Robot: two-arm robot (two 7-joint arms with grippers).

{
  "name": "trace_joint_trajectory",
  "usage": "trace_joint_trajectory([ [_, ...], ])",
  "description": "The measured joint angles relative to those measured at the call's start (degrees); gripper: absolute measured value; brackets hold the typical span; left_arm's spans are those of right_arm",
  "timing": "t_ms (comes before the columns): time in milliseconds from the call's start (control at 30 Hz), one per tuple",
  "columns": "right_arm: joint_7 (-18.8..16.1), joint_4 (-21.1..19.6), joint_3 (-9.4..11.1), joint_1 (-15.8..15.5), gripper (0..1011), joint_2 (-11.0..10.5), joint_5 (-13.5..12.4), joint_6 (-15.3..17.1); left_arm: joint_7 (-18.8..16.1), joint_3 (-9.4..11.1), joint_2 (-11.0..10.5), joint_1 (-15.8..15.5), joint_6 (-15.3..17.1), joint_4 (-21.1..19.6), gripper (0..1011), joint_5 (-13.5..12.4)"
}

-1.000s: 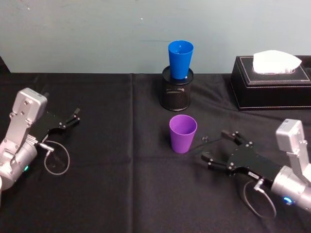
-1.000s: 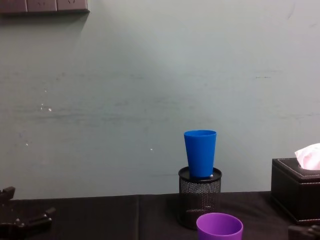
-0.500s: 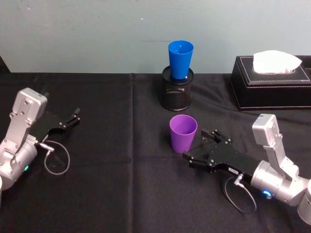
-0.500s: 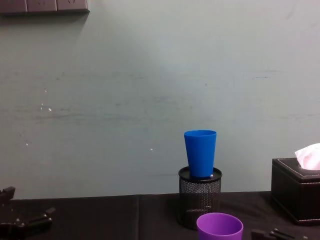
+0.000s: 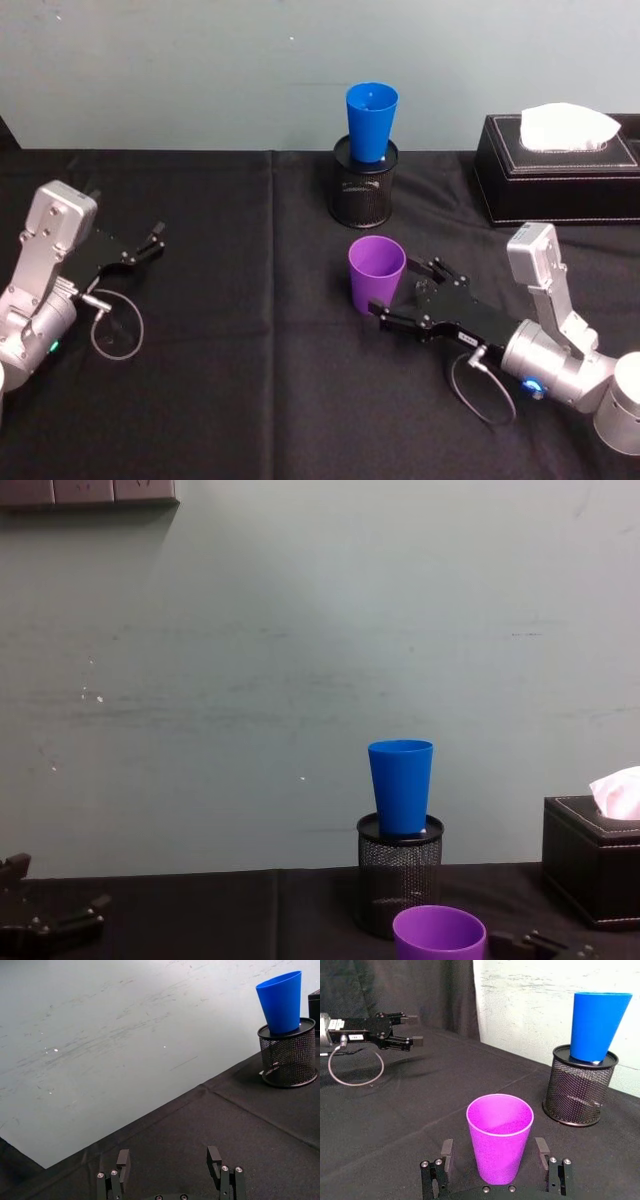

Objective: Pick up one cup with a gripper and tap it against the other cup.

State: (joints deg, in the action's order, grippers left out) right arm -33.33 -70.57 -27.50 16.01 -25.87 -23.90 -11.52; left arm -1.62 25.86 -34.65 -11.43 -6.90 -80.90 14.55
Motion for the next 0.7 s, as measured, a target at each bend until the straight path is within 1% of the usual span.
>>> trace_joint_trajectory([
  [33,-0.3,0.6,0.1,0.3,1004,0.5,0.0,0.1,0.0,0.0,0.0,0.0,0.0,0.0,1005,0.0],
  [233,-0.9,2.2,0.5,1.3,1004,1.9,0.1,0.1,0.0,0.0,0.0,0.0,0.0,0.0,1005,0.0],
  [300,-1.2,3.2,0.8,1.9,1004,2.7,0.4,-0.2,0.0,0.0,0.0,0.0,0.0,0.0,1005,0.0],
  [367,-1.3,3.4,0.9,2.1,1004,2.9,0.4,-0.4,0.0,0.0,0.0,0.0,0.0,0.0,1005,0.0],
  [567,-1.8,5.3,1.2,3.3,1004,4.6,1.0,-0.9,0.0,0.0,0.0,0.0,0.0,0.0,1005,0.0],
  [700,-1.9,5.9,1.4,3.8,1004,5.1,1.4,-1.0,0.0,0.0,0.0,0.0,0.0,0.0,1005,0.0],
])
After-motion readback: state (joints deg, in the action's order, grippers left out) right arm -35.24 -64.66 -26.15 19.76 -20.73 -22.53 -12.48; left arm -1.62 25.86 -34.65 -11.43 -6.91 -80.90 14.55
